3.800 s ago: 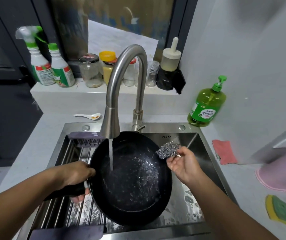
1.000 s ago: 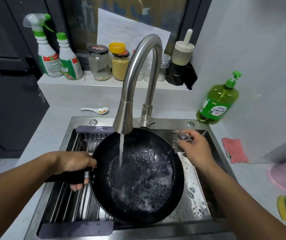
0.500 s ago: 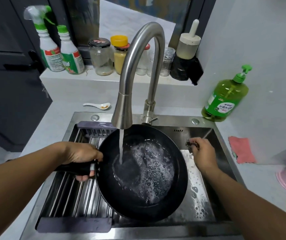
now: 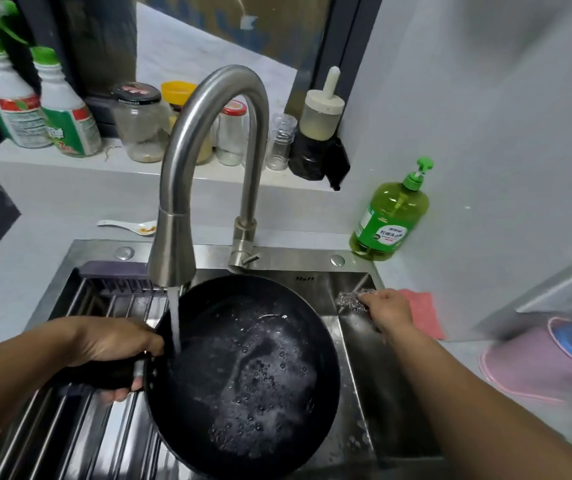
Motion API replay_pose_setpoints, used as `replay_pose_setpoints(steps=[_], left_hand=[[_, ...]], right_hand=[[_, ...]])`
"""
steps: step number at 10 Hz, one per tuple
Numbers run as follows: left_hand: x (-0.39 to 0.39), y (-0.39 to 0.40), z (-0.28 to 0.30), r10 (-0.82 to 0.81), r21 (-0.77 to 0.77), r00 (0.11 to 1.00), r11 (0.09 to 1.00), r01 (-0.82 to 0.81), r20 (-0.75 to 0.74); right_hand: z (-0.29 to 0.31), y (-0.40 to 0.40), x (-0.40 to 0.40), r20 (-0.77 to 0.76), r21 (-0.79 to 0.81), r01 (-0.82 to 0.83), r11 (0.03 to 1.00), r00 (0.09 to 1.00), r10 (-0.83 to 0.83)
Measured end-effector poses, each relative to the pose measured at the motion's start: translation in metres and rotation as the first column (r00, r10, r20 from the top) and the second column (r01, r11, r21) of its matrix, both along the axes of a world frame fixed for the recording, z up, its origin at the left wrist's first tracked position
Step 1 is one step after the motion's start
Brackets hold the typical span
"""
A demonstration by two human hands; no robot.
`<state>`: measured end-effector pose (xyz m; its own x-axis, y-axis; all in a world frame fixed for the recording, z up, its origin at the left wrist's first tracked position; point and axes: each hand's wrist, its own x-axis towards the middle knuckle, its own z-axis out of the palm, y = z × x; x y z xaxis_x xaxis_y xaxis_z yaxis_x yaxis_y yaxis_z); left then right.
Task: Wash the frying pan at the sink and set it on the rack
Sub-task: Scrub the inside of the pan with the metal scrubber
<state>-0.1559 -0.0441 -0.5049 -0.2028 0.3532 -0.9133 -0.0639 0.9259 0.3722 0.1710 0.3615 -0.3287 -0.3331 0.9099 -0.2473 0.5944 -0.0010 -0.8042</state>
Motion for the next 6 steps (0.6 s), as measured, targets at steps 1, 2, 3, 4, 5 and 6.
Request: replay_pose_setpoints(steps=[1, 2, 3, 4, 5, 6], left_hand=[[0.103, 0.016, 0.191, 0.052, 0.006, 0.996, 0.999, -0.052, -0.072], [0.113, 0.022, 0.223, 0.004, 0.066, 0.996, 0.998, 0.001, -0.085], [0.114, 0.026, 0.229, 0.008, 0.041, 0.994, 0.999, -0.004, -0.108], [0.125, 0.041, 0.223, -0.018, 0.038, 0.994, 0.999, 0.022, -0.110], [0.139, 0.057, 0.209, -0.005, 0.028, 0.992, 1.000, 0.009, -0.126], [0.150, 0.068, 0.194, 0.028, 0.056, 0.995, 0.998, -0.022, -0.097]], right_hand=[[-0.013, -0.003, 0.001, 0.012, -0.137, 0.007, 0.991, 1.000, -0.005], [-0.032, -0.017, 0.005, 0.061, -0.206, 0.039, 0.978, 0.998, -0.027], [-0.052, -0.029, 0.014, 0.070, -0.285, 0.152, 0.946, 0.988, -0.138], [-0.073, -0.031, 0.023, 0.113, -0.141, 0.181, 0.973, 0.980, -0.166], [-0.066, -0.040, 0.027, 0.162, 0.029, 0.130, 0.991, 0.978, -0.133], [-0.041, -0.053, 0.025, 0.183, 0.129, 0.021, 0.991, 0.982, -0.045]])
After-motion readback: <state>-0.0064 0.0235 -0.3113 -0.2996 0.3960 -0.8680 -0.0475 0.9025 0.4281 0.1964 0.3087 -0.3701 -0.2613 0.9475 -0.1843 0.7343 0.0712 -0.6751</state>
